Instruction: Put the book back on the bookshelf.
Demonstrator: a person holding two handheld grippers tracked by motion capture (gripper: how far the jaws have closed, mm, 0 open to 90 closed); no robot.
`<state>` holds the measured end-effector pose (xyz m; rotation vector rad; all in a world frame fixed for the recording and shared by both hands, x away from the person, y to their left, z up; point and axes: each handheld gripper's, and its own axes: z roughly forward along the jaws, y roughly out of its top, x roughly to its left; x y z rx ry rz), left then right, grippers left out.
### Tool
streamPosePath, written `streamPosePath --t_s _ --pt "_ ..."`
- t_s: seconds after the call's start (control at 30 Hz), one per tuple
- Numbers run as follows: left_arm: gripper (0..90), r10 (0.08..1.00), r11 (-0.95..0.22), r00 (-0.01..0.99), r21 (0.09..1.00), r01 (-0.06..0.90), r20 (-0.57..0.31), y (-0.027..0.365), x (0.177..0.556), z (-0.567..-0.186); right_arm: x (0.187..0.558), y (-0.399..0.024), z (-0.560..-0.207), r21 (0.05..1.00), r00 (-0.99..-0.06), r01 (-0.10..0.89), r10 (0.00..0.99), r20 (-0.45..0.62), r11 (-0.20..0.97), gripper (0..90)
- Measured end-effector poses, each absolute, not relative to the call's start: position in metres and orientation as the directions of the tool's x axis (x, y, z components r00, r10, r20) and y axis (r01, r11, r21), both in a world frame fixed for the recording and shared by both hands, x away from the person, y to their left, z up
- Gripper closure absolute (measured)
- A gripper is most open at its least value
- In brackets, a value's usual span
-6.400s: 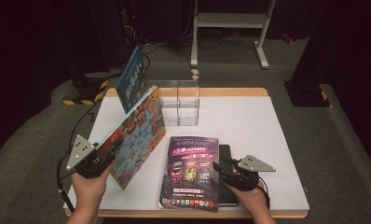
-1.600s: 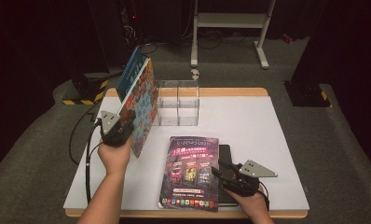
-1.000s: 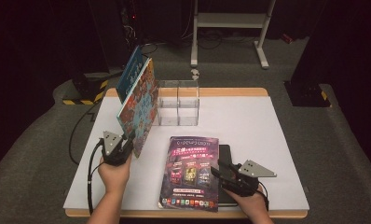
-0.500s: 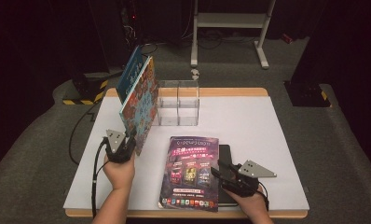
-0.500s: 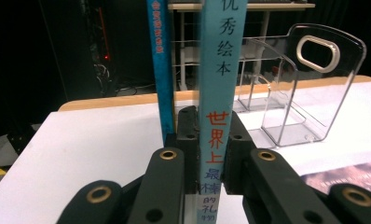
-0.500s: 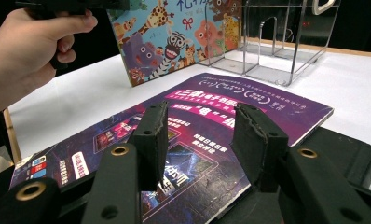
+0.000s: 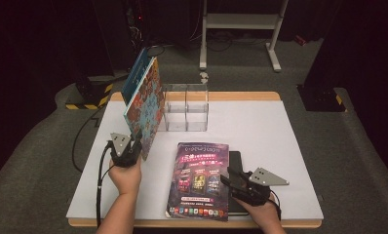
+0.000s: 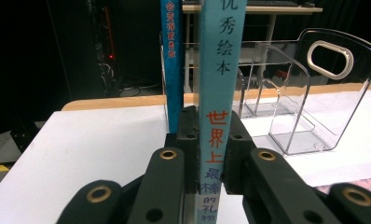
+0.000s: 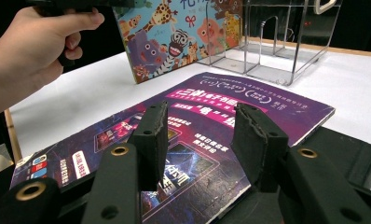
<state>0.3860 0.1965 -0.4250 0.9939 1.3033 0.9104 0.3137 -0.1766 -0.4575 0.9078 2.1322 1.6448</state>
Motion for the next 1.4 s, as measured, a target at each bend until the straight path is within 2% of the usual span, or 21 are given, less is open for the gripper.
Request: streamPosePath --t_s 1.4 --pt "79.4 0.939 0.341 0.047 0.94 0.021 -0.342 0.1989 0.3935 -0.4246 0.3135 -0.1745 -0.4586 0.942 -0.759 0.299 0.636 0.139 0.151 54.9"
